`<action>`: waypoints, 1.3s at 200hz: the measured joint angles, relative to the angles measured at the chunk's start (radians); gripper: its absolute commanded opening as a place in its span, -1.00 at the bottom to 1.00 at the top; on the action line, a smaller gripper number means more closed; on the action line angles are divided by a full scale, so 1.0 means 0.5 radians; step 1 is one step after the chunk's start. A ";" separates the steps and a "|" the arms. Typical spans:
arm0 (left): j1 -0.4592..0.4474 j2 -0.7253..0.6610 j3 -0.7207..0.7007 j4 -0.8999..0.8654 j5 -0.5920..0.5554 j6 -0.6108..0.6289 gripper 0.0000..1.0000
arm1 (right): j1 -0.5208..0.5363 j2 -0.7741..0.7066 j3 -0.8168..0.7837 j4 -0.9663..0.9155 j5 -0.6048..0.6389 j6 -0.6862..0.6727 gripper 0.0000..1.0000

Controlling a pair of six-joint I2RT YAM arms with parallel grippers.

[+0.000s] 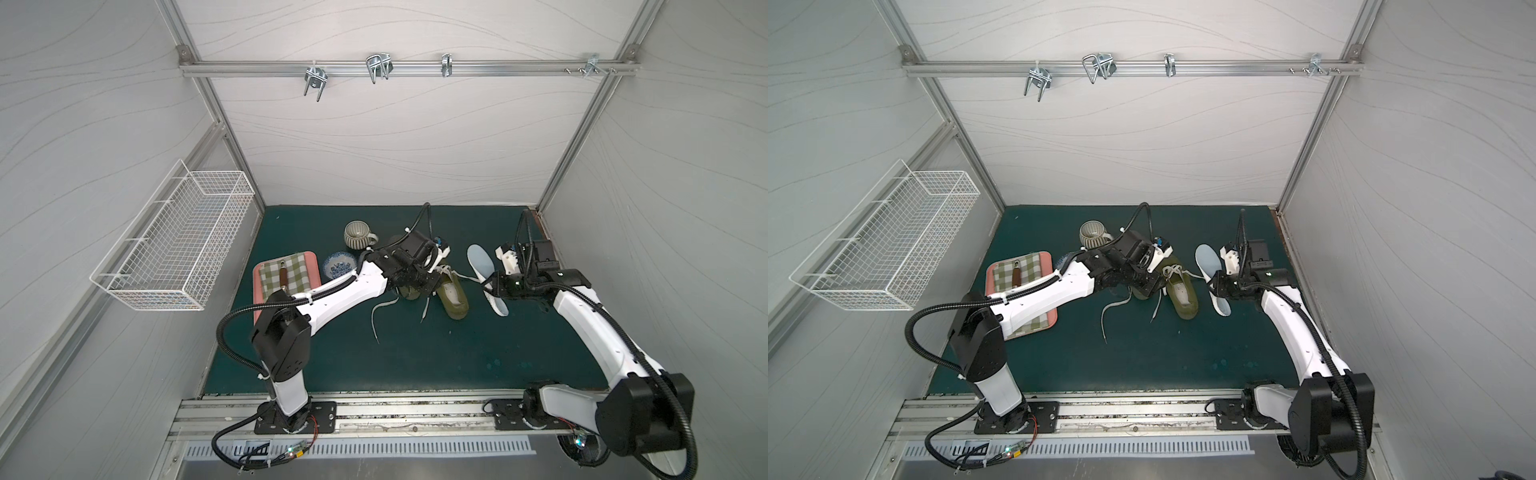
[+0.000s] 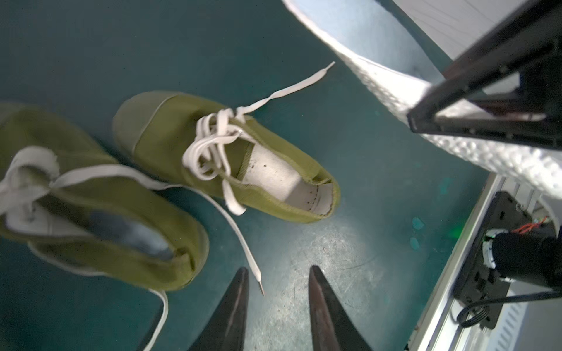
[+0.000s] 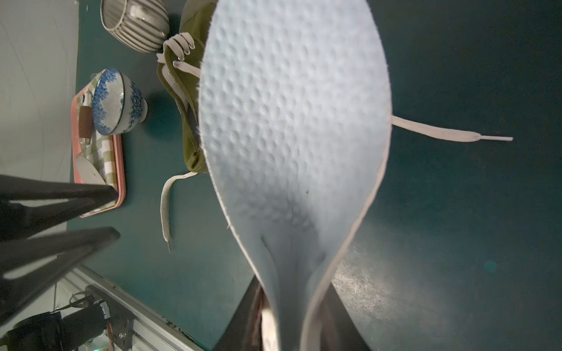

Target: Insert the insole into the shoe

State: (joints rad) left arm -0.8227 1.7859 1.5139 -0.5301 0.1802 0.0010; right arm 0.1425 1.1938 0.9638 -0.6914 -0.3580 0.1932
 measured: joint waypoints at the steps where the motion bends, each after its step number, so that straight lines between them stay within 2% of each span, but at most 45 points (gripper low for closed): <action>1: -0.005 0.007 0.010 -0.007 0.002 0.016 -0.35 | -0.005 0.000 0.000 0.000 -0.004 0.000 -0.43; 25: -0.045 0.130 0.153 -0.116 0.114 0.264 -0.36 | -0.047 0.000 0.000 0.000 -0.054 -0.003 -0.42; 66: -0.045 0.444 0.522 -0.335 0.249 0.533 -0.36 | -0.080 0.000 0.000 0.000 -0.103 -0.005 -0.43; 101: -0.045 0.764 0.938 -0.517 0.247 0.645 -0.36 | -0.112 -0.012 0.000 0.001 -0.143 -0.005 -0.43; 138: -0.045 0.990 1.218 -0.683 0.175 0.683 -0.34 | -0.134 -0.035 0.000 0.001 -0.174 -0.005 -0.43; 260: -0.018 1.080 1.302 -0.774 -0.063 0.727 -0.26 | -0.167 -0.034 -0.001 -0.002 -0.177 -0.005 -0.43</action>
State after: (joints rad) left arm -0.8314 2.3257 2.1651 -0.9169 0.1490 0.3645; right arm 0.0589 1.1767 0.9634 -0.6922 -0.4465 0.1909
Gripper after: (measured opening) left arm 0.364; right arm 0.285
